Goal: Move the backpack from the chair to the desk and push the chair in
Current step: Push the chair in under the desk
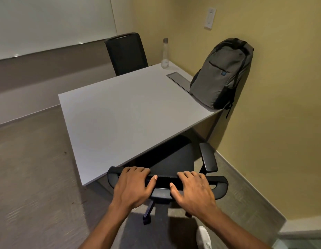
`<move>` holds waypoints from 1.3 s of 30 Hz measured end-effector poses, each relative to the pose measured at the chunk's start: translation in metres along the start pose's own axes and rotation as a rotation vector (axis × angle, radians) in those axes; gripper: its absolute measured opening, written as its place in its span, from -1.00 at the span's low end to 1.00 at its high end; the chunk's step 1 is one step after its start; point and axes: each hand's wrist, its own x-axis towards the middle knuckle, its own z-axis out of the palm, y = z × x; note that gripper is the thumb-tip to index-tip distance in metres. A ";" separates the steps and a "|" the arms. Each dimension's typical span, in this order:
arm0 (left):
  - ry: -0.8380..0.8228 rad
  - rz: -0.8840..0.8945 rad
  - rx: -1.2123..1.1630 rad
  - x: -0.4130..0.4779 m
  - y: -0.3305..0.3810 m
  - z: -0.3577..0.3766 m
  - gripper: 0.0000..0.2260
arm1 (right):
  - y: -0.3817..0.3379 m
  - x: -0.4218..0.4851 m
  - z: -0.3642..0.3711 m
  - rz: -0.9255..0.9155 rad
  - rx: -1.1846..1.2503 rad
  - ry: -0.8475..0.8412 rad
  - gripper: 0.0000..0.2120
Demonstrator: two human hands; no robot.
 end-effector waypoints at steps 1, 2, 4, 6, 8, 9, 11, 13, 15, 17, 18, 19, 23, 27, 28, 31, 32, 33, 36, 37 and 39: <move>0.007 -0.019 -0.003 0.004 0.006 0.002 -0.53 | 0.007 0.004 -0.001 -0.012 -0.002 0.004 -0.31; 0.014 -0.037 -0.009 0.008 0.013 0.003 -0.52 | 0.016 0.009 -0.003 -0.022 -0.005 0.004 -0.31; 0.037 -0.072 -0.026 0.017 0.027 0.007 -0.52 | 0.033 0.019 -0.008 -0.040 -0.005 -0.008 -0.32; 0.059 -0.102 -0.035 0.026 0.041 0.011 -0.53 | 0.050 0.030 -0.013 -0.067 -0.011 -0.017 -0.34; 0.065 -0.128 -0.032 0.035 0.054 0.013 -0.53 | 0.068 0.042 -0.019 -0.100 -0.015 -0.019 -0.37; 0.065 -0.143 -0.030 0.040 0.061 0.015 -0.53 | 0.075 0.048 -0.021 -0.112 -0.012 -0.019 -0.39; 0.062 -0.180 -0.031 0.050 0.073 0.017 -0.52 | 0.091 0.059 -0.025 -0.131 -0.007 -0.019 -0.41; 0.064 -0.213 -0.028 0.059 0.085 0.021 -0.51 | 0.105 0.070 -0.029 -0.154 -0.006 -0.015 -0.44; 0.064 -0.243 -0.017 0.069 0.096 0.025 -0.51 | 0.120 0.081 -0.032 -0.180 -0.007 -0.009 -0.47; 0.058 -0.274 -0.015 0.079 0.107 0.029 -0.49 | 0.134 0.093 -0.036 -0.205 -0.007 -0.016 -0.46; 0.056 -0.288 -0.014 0.084 0.112 0.031 -0.48 | 0.140 0.099 -0.038 -0.218 -0.009 -0.023 -0.46; 0.053 -0.302 -0.013 0.090 0.118 0.032 -0.47 | 0.147 0.105 -0.040 -0.232 -0.015 -0.030 -0.45; 0.057 -0.350 -0.011 0.113 0.137 0.037 -0.45 | 0.171 0.132 -0.050 -0.290 -0.038 -0.050 -0.42; 0.048 -0.397 0.001 0.138 0.151 0.039 -0.44 | 0.191 0.159 -0.058 -0.328 -0.035 -0.068 -0.41; 0.051 -0.409 0.001 0.144 0.154 0.039 -0.45 | 0.194 0.166 -0.060 -0.336 -0.033 -0.069 -0.41; 0.061 -0.444 -0.015 0.163 0.161 0.039 -0.49 | 0.204 0.187 -0.066 -0.359 -0.018 -0.073 -0.39; 0.066 -0.458 -0.017 0.170 0.162 0.039 -0.49 | 0.206 0.194 -0.067 -0.368 -0.017 -0.073 -0.38; 0.070 -0.468 -0.020 0.175 0.163 0.039 -0.49 | 0.208 0.200 -0.068 -0.376 -0.020 -0.069 -0.38; 0.081 -0.489 -0.017 0.192 0.165 0.039 -0.47 | 0.214 0.220 -0.070 -0.395 -0.025 -0.053 -0.39; 0.076 -0.496 -0.014 0.198 0.165 0.040 -0.45 | 0.216 0.226 -0.070 -0.406 -0.029 -0.048 -0.40; 0.067 -0.505 -0.008 0.208 0.164 0.040 -0.43 | 0.219 0.238 -0.072 -0.430 -0.027 -0.040 -0.41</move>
